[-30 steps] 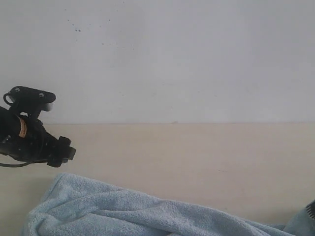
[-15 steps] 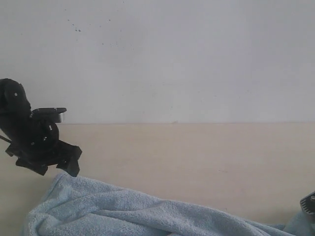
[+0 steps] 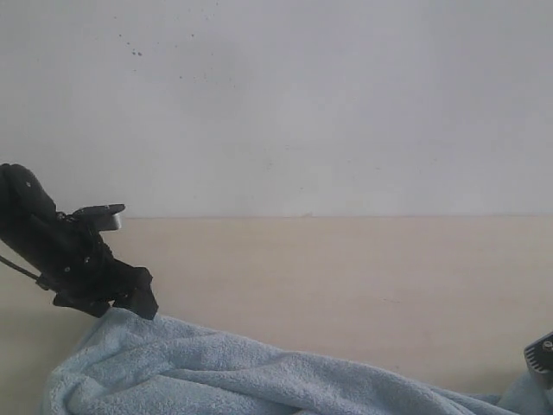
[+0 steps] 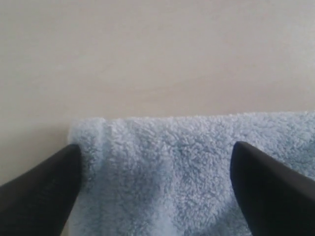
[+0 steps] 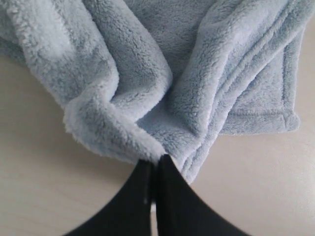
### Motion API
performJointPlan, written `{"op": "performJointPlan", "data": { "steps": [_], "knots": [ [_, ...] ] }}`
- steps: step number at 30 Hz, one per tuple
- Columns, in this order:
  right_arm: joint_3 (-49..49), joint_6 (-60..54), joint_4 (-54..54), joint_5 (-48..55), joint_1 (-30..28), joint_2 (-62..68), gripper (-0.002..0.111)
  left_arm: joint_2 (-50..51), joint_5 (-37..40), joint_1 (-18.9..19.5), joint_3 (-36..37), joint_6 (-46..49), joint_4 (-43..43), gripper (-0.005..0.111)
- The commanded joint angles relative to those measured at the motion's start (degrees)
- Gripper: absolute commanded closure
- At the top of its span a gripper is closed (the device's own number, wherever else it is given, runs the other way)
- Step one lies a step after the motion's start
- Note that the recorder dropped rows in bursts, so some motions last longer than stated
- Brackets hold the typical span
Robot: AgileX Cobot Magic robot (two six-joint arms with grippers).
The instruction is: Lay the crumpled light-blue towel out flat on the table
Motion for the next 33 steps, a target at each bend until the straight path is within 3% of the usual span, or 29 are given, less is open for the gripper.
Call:
{"op": "performJointPlan", "data": {
  "steps": [1, 3, 5, 9, 17, 19, 23, 25, 28, 33],
  "knots": [
    [0.2, -0.1, 0.0, -0.6, 0.0, 0.0, 0.108, 0.0, -1.2, 0.7, -0.5, 0.2, -0.8, 0.03],
    [0.2, -0.1, 0.0, -0.8, 0.0, 0.0, 0.108, 0.0, -1.1, 0.7, -0.5, 0.2, -1.1, 0.036],
    [0.2, -0.1, 0.0, -1.2, 0.0, 0.0, 0.108, 0.0, -0.4, 0.6, -0.5, 2.0, -3.1, 0.053],
    [0.2, -0.1, 0.0, -1.3, 0.0, 0.0, 0.108, 0.0, 1.1, 0.6, -0.5, 3.5, -4.6, 0.101],
    [0.2, -2.5, 0.0, -2.5, 0.0, 0.0, 0.108, -2.2, 3.4, 0.6, -0.5, 4.5, -7.3, 0.103],
    [0.2, -2.5, 0.0, -3.7, 0.0, 0.0, 0.108, -4.7, 5.4, 0.5, -0.5, 6.1, -13.6, 0.103],
    [-2.2, -2.8, -0.2, -3.4, 0.0, 0.0, 0.108, -12.2, 11.6, 0.5, -0.5, 18.2, -28.4, 0.103],
    [-4.5, -2.8, -0.2, -1.2, 0.0, -0.8, 0.108, -16.7, 14.6, 0.5, -0.5, 19.0, -31.8, 0.103],
    [-7.7, -2.2, -0.2, 3.1, 0.0, -2.3, 0.108, -25.0, 15.8, 0.5, 0.8, 20.1, -31.7, 0.103],
    [-7.9, -2.2, 1.2, 4.9, 0.0, -4.3, 0.108, -32.6, 7.4, 0.6, 6.5, 18.8, -22.6, 0.103]
  ]
}}
